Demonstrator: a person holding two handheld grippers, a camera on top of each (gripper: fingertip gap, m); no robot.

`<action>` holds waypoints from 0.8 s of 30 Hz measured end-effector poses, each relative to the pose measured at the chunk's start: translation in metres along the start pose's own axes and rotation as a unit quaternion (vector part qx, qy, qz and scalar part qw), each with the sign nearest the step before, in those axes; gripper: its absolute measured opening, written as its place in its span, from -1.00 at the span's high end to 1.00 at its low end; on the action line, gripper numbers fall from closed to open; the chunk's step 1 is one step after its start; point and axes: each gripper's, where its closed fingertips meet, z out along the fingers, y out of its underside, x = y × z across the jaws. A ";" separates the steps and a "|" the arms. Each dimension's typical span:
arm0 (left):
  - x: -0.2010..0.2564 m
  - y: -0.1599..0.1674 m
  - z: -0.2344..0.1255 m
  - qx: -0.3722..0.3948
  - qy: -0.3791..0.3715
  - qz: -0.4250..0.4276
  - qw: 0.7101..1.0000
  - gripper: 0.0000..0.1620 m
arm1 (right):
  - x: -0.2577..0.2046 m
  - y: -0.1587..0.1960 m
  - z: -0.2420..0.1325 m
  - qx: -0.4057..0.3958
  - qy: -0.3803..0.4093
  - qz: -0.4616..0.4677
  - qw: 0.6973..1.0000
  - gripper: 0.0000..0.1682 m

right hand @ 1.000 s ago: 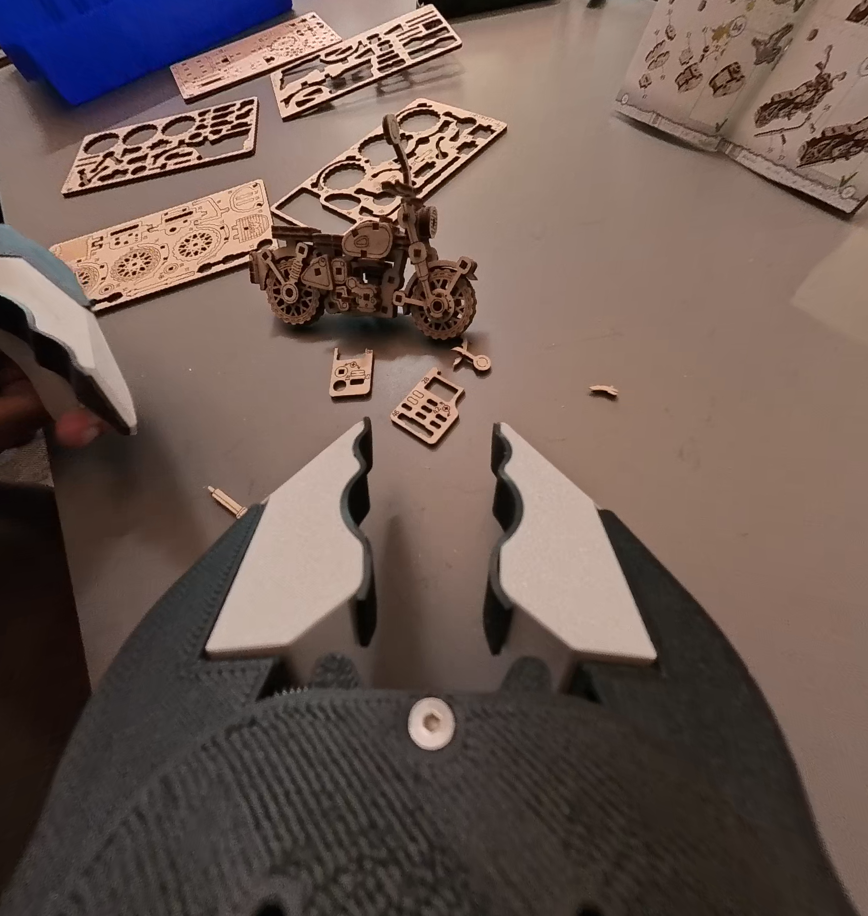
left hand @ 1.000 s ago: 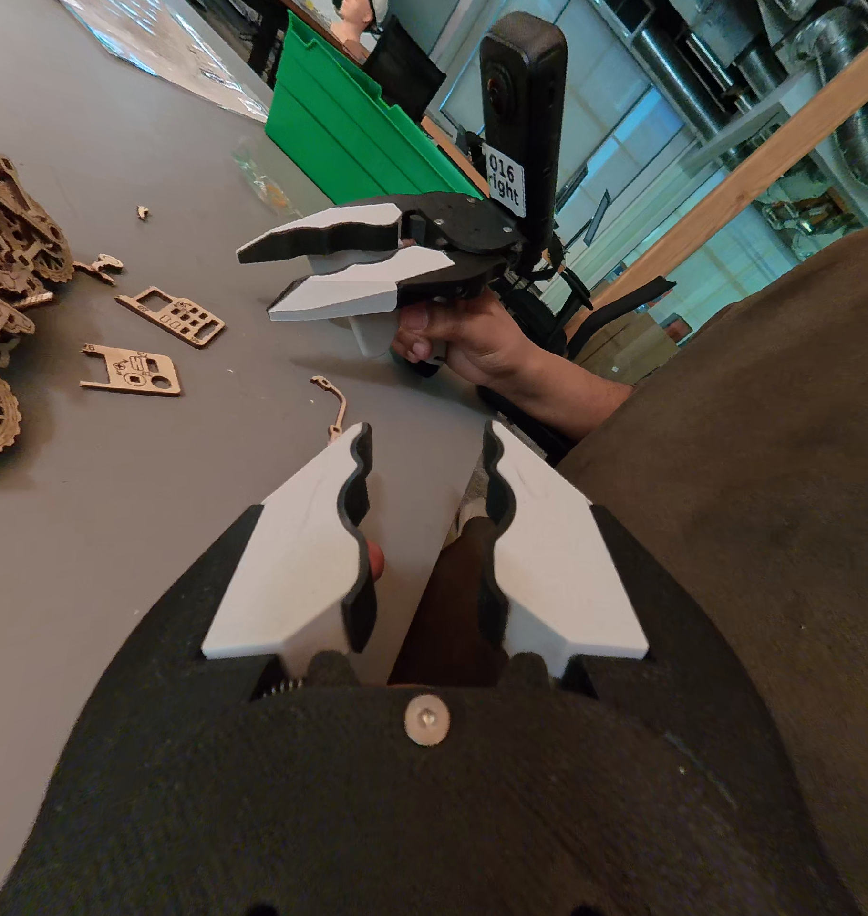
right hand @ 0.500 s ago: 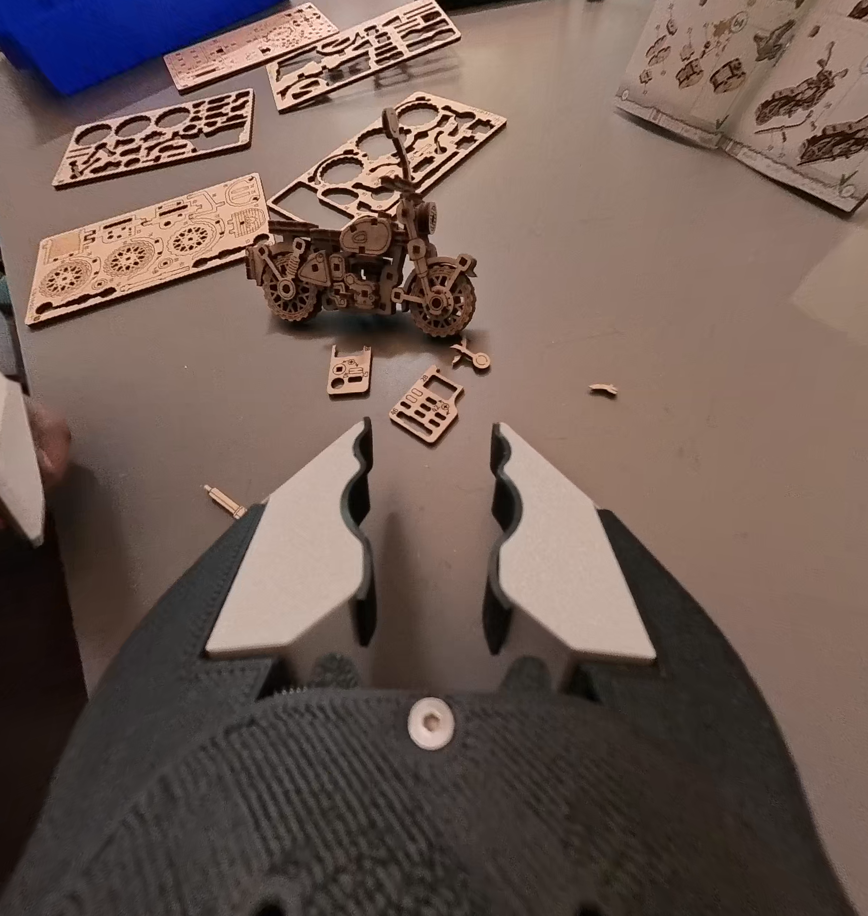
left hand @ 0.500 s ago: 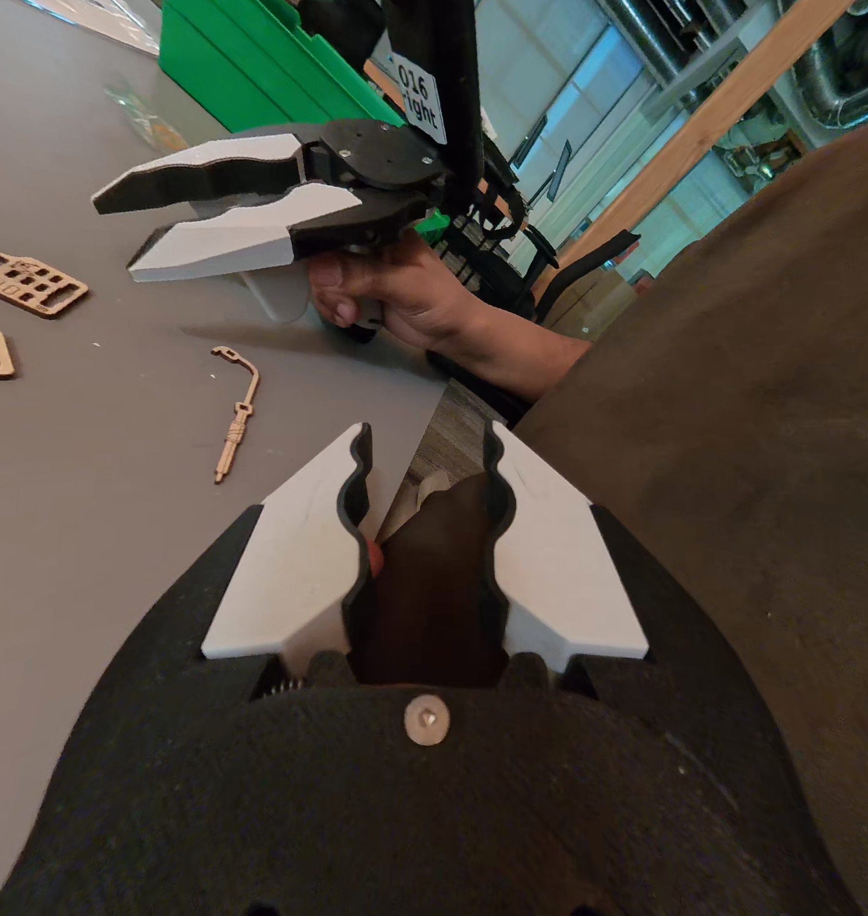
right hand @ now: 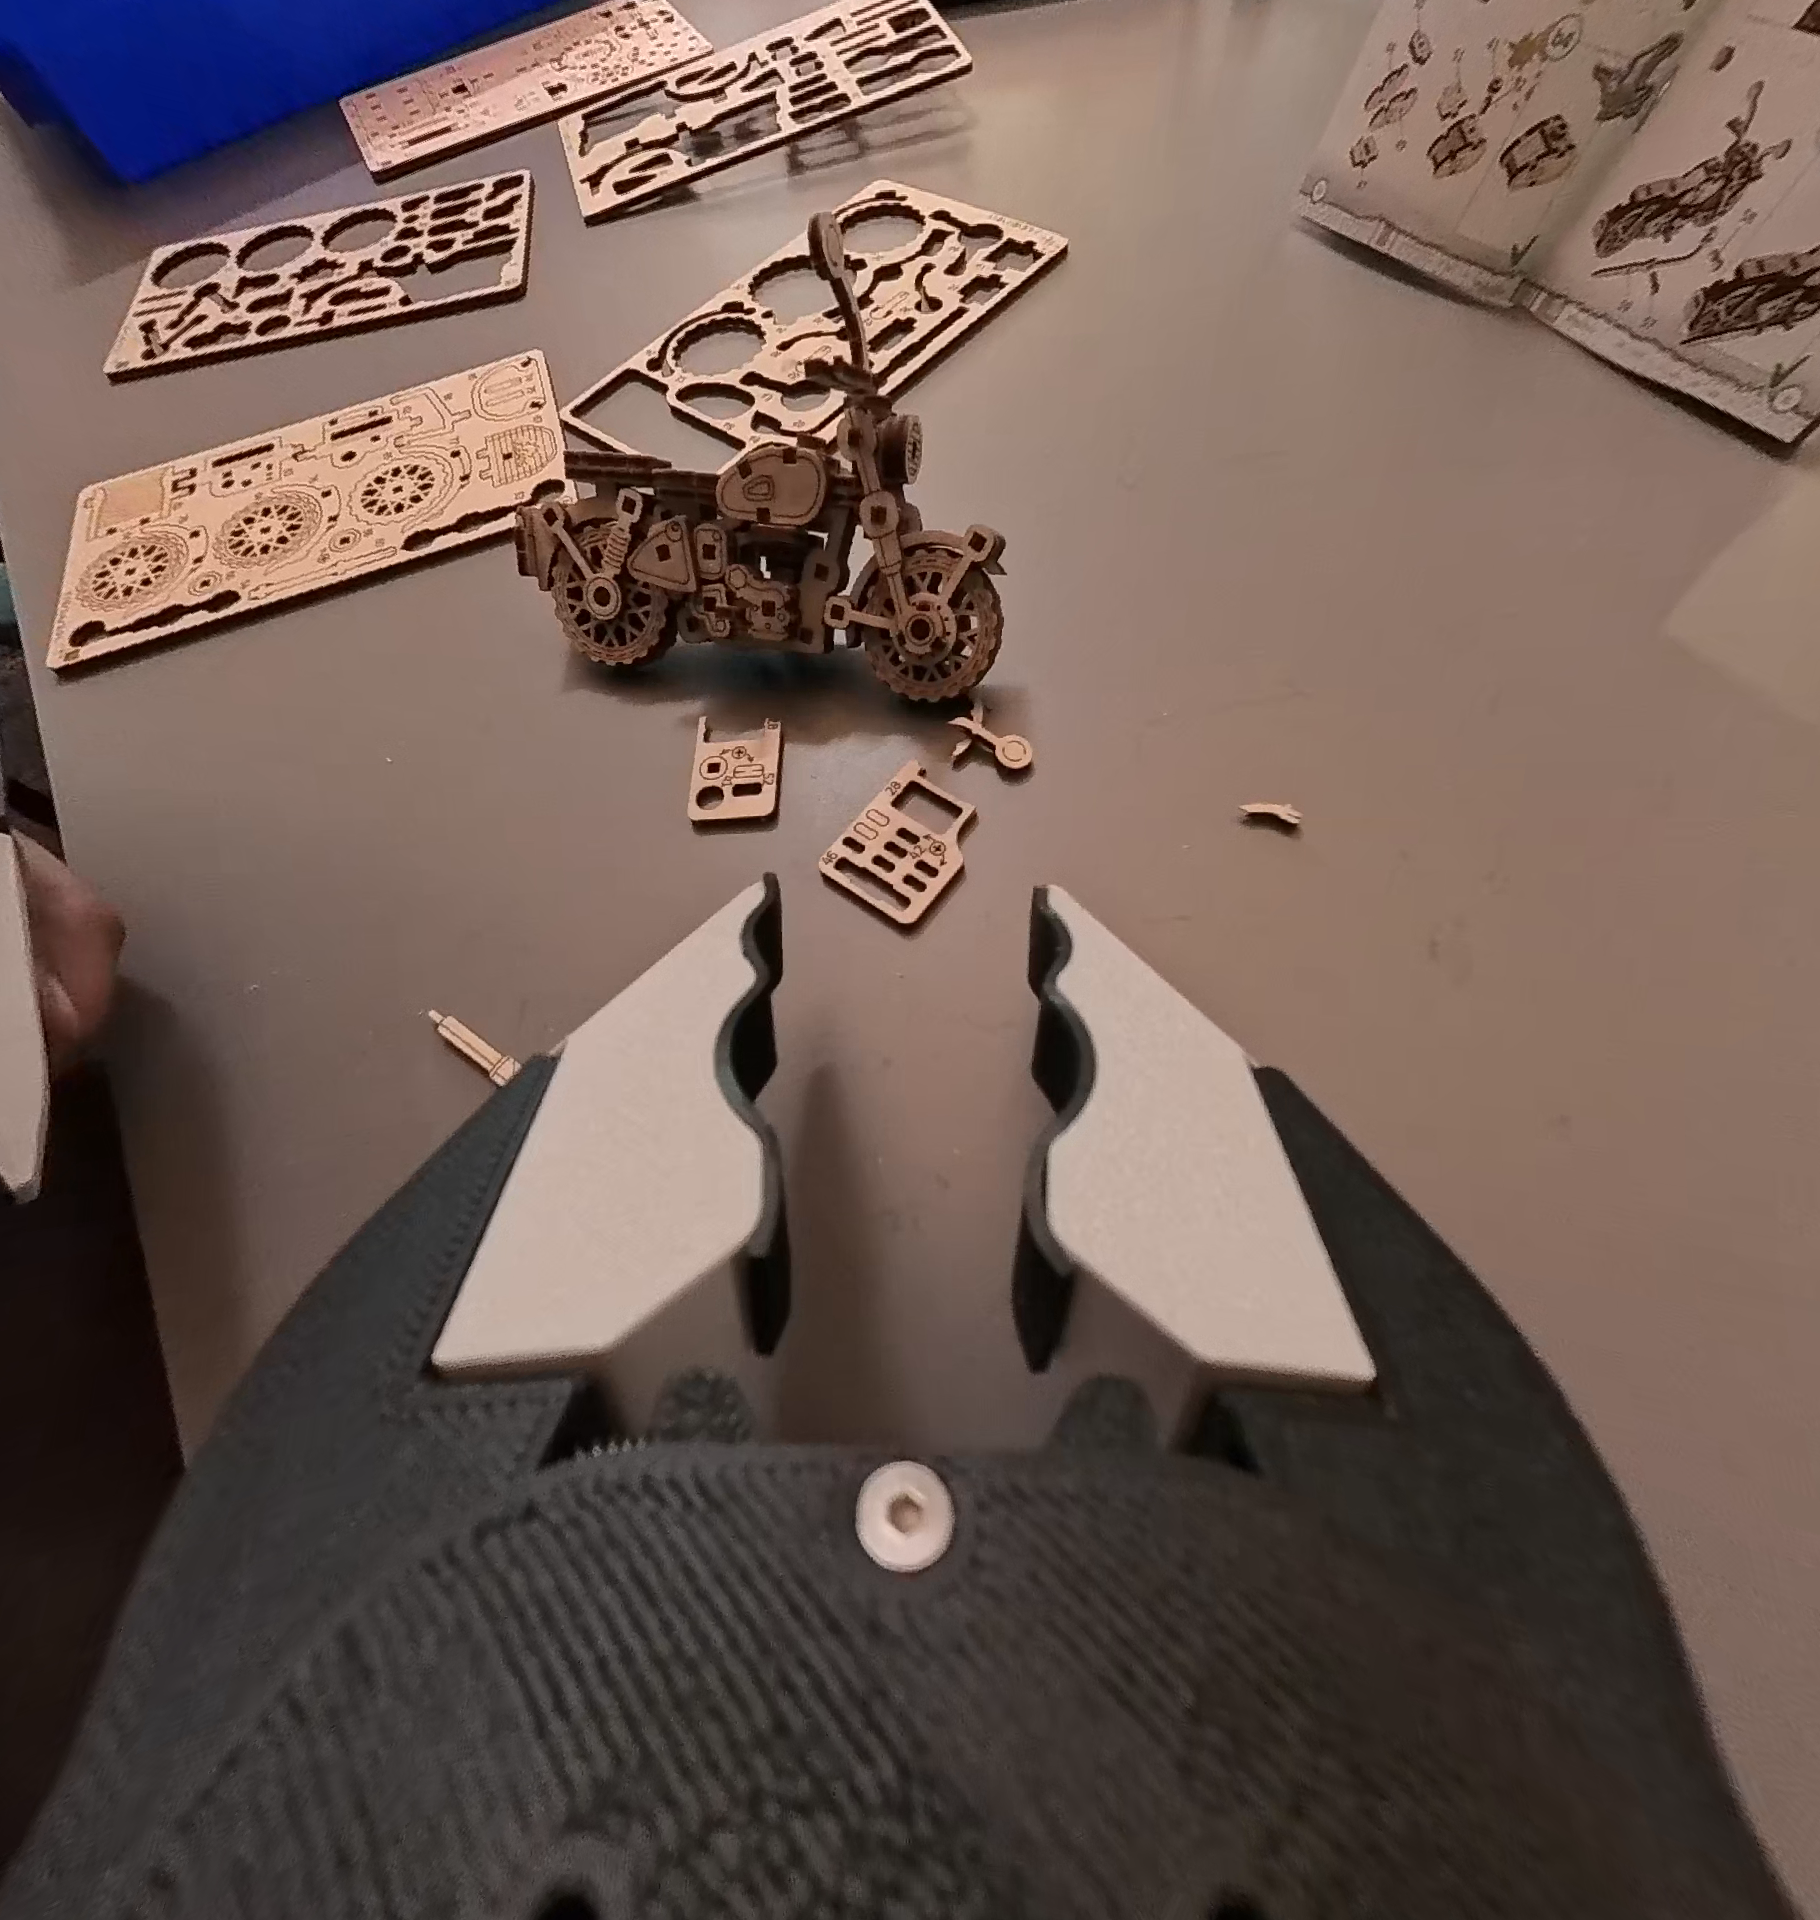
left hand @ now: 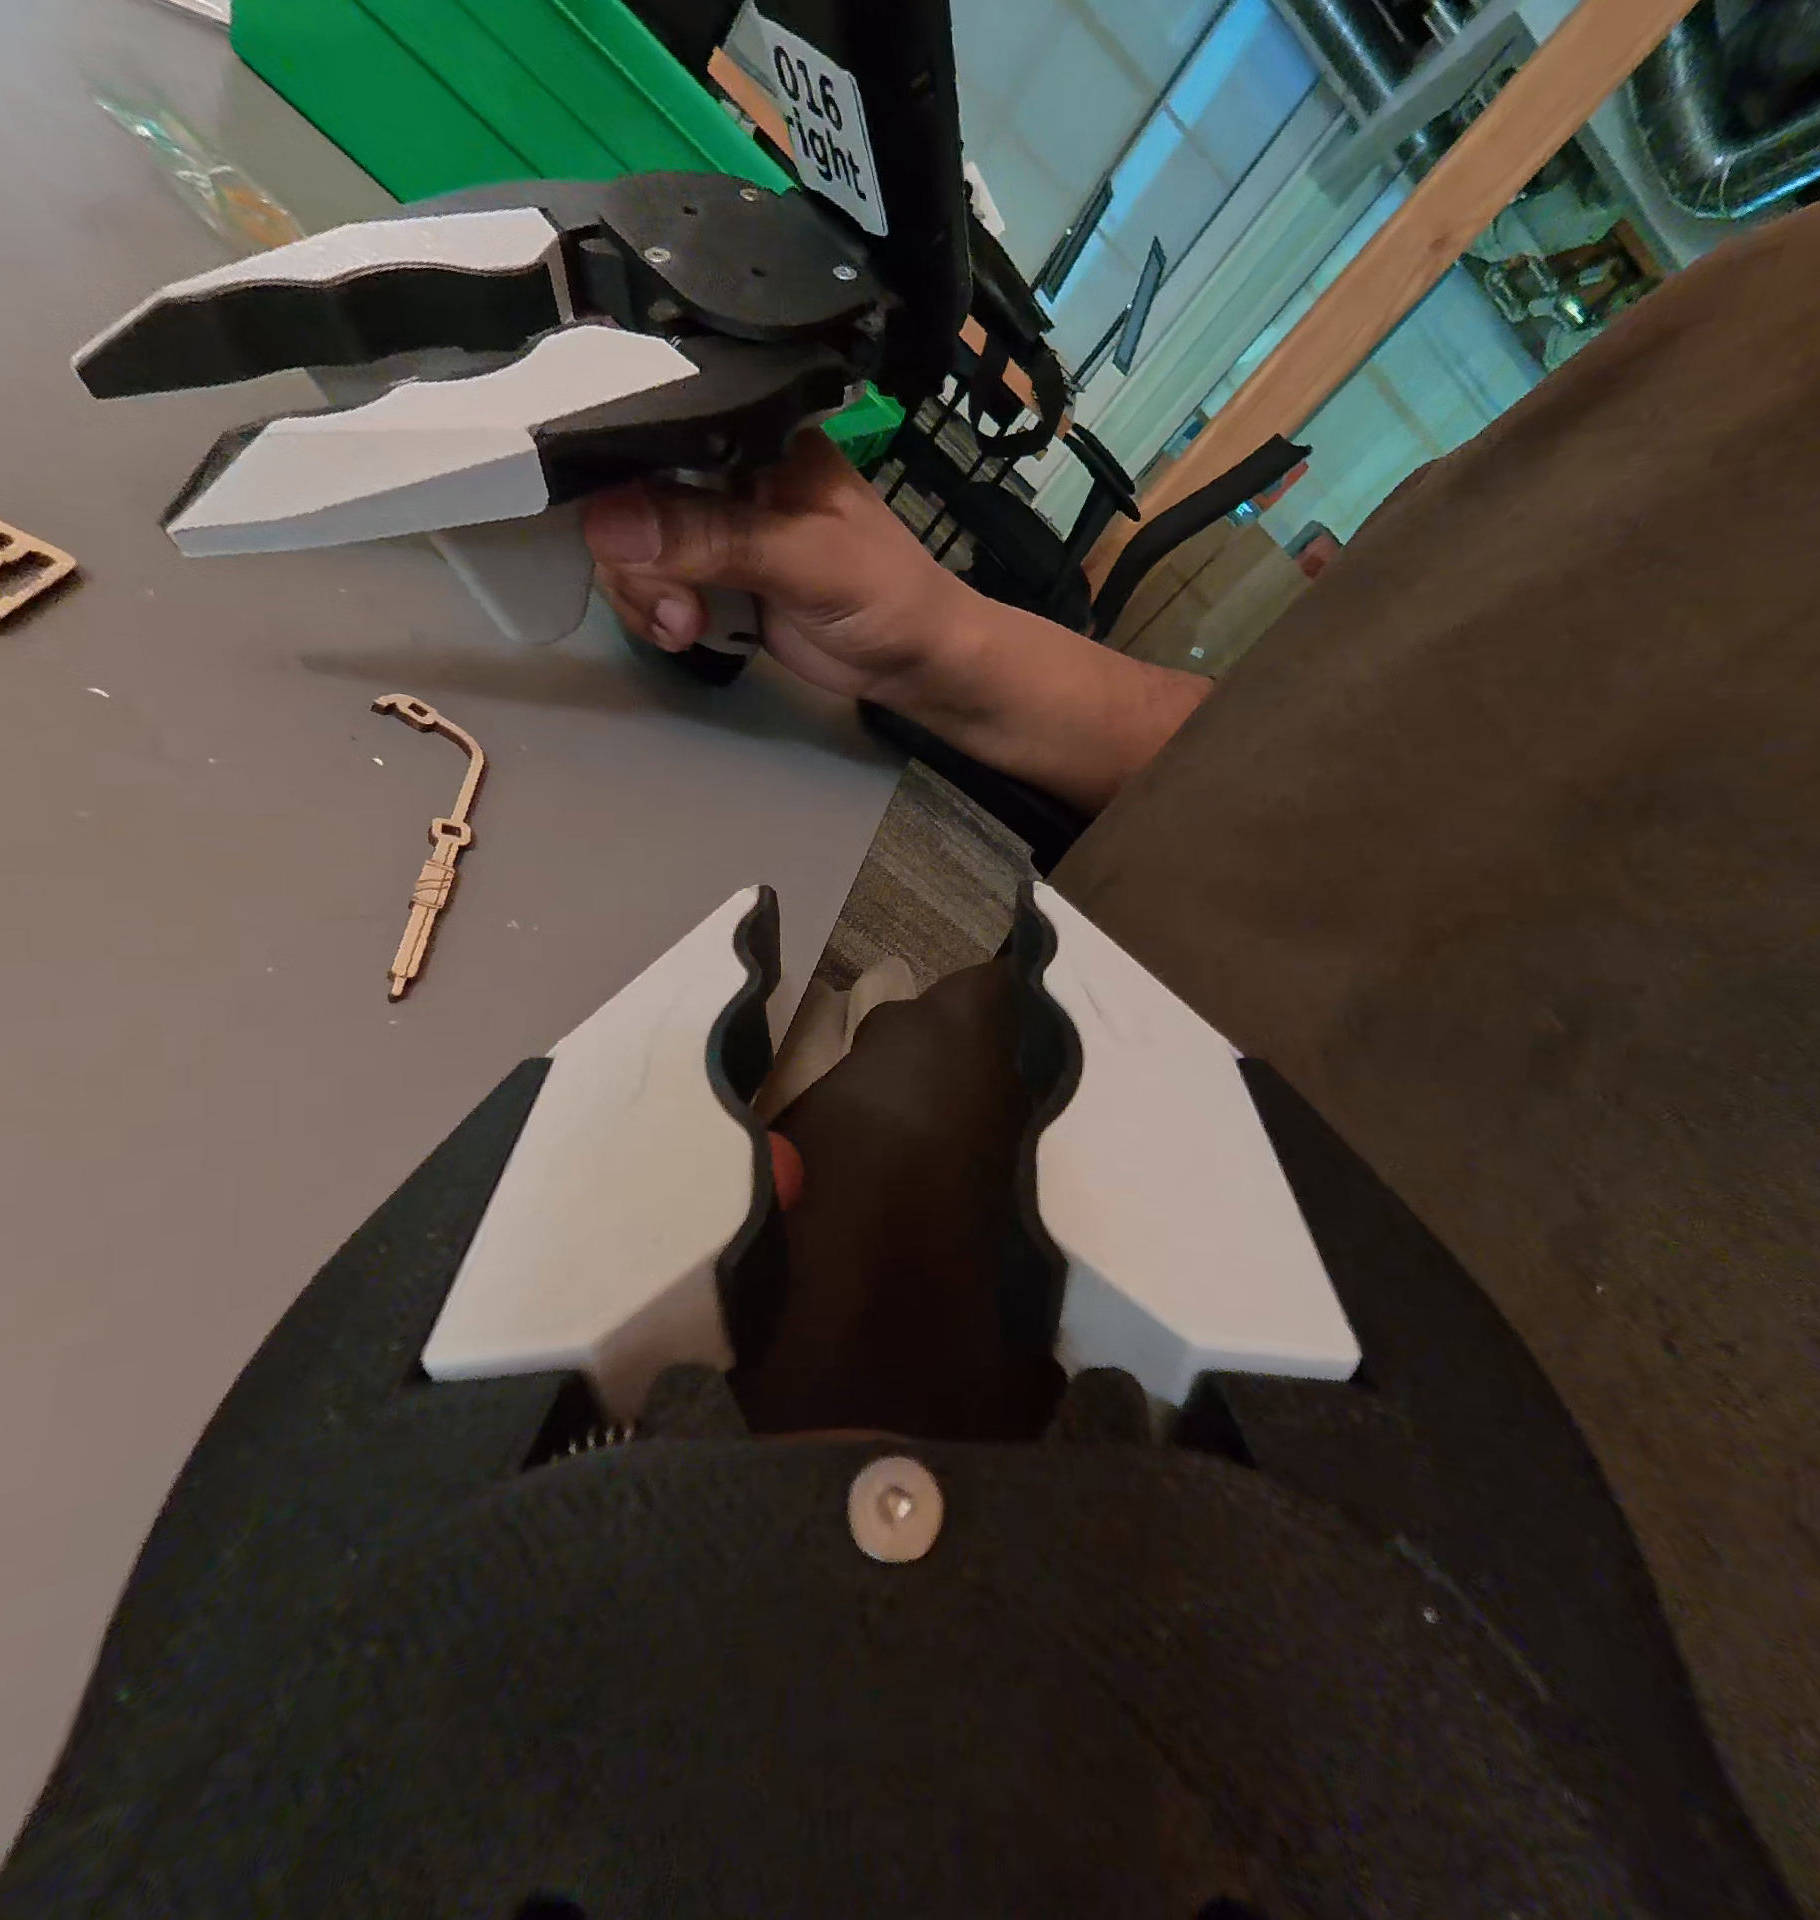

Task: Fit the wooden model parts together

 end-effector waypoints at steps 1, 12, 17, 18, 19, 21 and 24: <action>0.000 0.000 0.000 -0.001 0.001 -0.001 1.000 0.49 | 0.000 0.000 0.000 0.000 0.000 0.000 1.000 0.44; 0.003 0.004 0.001 -0.013 0.011 0.002 1.000 0.49 | 0.000 0.000 0.000 0.000 0.000 -0.001 1.000 0.44; 0.003 0.005 0.001 -0.014 0.013 0.002 1.000 0.49 | 0.000 0.000 0.000 0.000 0.000 -0.001 1.000 0.44; 0.003 0.005 0.001 -0.014 0.012 0.002 1.000 0.49 | 0.000 0.000 0.000 0.000 0.000 -0.001 1.000 0.44; 0.003 0.005 0.001 -0.014 0.012 0.002 1.000 0.49 | 0.000 0.000 0.000 0.000 0.000 0.000 1.000 0.44; 0.003 0.004 0.001 -0.014 0.011 0.002 1.000 0.49 | 0.000 0.000 0.000 0.000 0.000 0.000 1.000 0.44; 0.002 0.004 0.001 -0.013 0.011 0.001 1.000 0.49 | 0.000 0.000 0.000 0.000 0.000 0.001 1.000 0.44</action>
